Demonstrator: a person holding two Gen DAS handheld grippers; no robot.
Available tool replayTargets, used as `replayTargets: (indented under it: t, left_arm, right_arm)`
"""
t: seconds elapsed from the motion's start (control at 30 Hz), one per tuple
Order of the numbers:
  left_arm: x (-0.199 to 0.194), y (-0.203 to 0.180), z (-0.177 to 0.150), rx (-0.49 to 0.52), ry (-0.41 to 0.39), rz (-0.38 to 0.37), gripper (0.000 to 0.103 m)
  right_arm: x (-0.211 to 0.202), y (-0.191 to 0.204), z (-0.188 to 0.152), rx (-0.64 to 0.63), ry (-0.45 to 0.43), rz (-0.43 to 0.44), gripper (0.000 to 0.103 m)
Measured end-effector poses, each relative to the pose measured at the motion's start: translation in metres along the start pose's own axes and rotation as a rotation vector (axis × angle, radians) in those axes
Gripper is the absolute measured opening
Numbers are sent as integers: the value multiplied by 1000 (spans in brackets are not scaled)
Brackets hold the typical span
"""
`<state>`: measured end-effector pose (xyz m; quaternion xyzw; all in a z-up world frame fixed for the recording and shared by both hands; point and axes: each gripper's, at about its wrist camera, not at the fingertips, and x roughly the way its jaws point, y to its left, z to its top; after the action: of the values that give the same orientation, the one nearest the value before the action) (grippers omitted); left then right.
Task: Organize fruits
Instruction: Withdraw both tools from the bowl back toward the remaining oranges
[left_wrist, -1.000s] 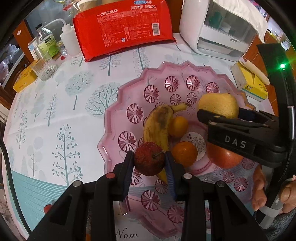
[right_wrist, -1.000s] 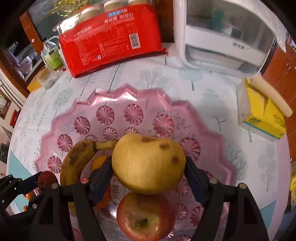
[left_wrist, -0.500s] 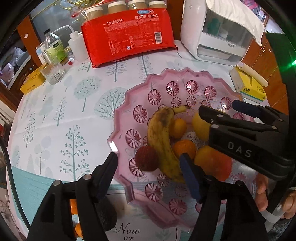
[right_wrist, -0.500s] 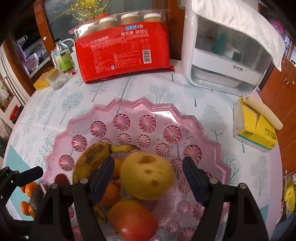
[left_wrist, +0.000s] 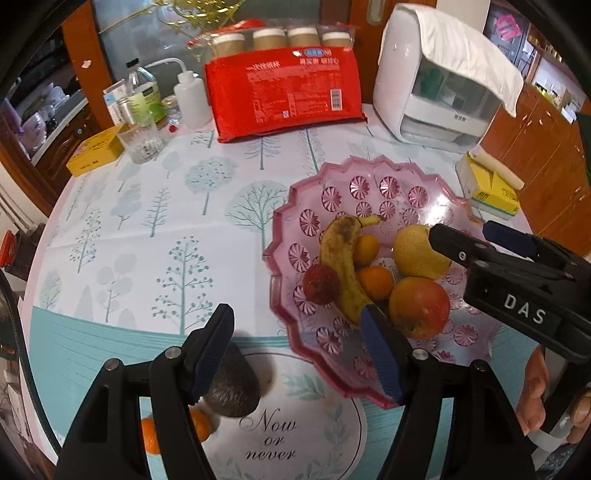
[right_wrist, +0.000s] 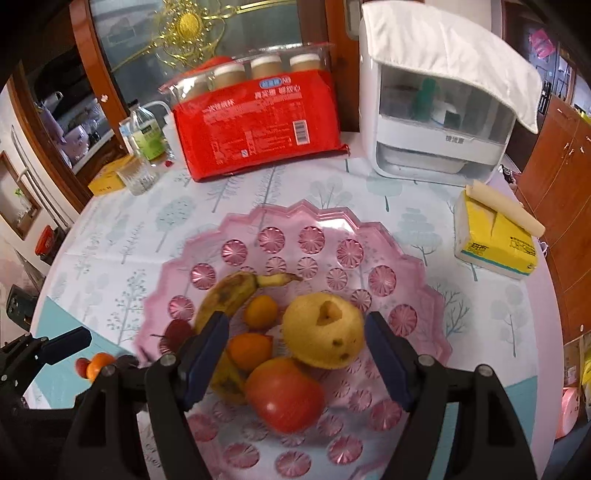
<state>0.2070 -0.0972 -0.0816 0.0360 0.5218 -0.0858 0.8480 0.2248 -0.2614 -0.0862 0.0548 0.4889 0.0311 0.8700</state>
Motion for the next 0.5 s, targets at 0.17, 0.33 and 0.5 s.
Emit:
replayTargets:
  t: [0.17,0.33,0.5]
  left_arm:
    - [-30,8,-10,-17,-41,0,72]
    - [-61,15,-21,-28,-81,2,73]
    - [-96,22,-31,-43,-132,7,78]
  right_arm:
    - [-30,12,-6,-6,-33,12,76]
    - [-57,18,-14,-4,-55,24,76]
    - [-83,23,-23,-7,-81,28,76]
